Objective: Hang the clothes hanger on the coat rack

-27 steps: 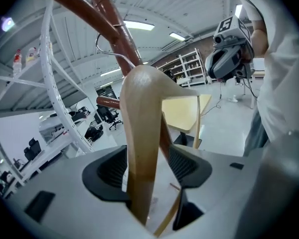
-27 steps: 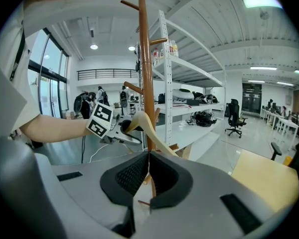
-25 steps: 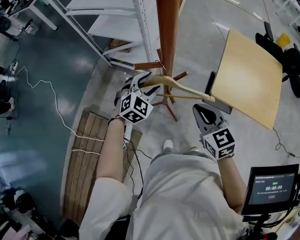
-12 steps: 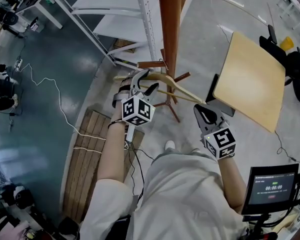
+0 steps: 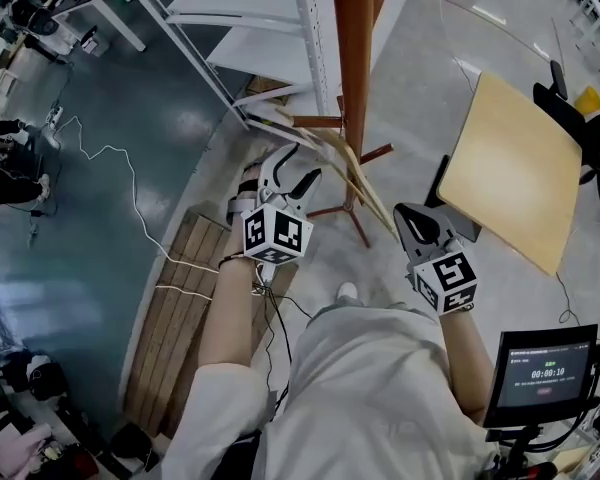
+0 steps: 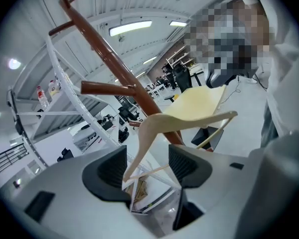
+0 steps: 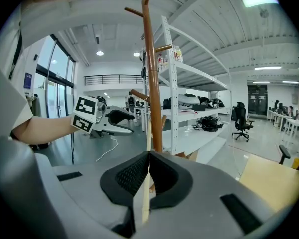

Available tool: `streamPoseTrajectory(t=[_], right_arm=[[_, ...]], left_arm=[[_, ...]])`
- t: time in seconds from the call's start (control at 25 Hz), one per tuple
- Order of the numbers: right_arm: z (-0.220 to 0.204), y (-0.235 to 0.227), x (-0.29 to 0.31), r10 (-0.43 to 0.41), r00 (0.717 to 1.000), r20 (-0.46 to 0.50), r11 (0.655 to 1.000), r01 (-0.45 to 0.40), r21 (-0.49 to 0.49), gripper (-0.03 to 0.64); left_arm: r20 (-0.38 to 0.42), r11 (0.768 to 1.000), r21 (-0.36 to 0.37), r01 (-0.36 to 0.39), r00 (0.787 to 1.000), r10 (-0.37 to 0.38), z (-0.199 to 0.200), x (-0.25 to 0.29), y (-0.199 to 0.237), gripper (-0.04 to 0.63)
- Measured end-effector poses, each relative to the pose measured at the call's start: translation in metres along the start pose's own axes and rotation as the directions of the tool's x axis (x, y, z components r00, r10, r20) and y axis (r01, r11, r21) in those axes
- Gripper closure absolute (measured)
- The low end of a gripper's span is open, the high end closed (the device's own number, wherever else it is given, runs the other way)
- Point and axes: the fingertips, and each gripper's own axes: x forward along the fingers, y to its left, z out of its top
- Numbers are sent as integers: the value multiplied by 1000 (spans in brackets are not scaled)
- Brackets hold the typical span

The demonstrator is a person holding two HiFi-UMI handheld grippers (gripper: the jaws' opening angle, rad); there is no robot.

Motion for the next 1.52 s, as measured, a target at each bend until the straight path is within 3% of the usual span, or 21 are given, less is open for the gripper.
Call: streamPoseTrajectory(t=[0.2,0.48,0.68,1.04,1.28,1.44,1.52], right_arm=[[12,13,1,38,999,39,999,-37,-14,604],[39,33,2,97,990,107,995,-93,-38,604],[51,51,3,149,978,148,988,-142,-59,604],[53,76,1,223,959,174,973,-209,-94,604],[49,83,-12,236,957,170,970,-221,-99,604],[45,79,-10,240,954,182,967,-219,-126,604],[45,79,-12,234,955,184,969,-213,-126,604]], left_arm=[[33,994,-108,-23,999,27,13,-36,-2,345],[69,964,-263,-48,995,69,34,-88,-15,345],[105,908,-415,-56,989,108,43,-117,-29,345],[148,823,-558,-104,964,222,58,-141,-37,351],[162,771,-611,-179,925,343,65,-153,-43,474],[149,734,-654,-182,921,360,60,-148,-46,589],[159,716,-679,-164,919,361,61,-149,-48,589]])
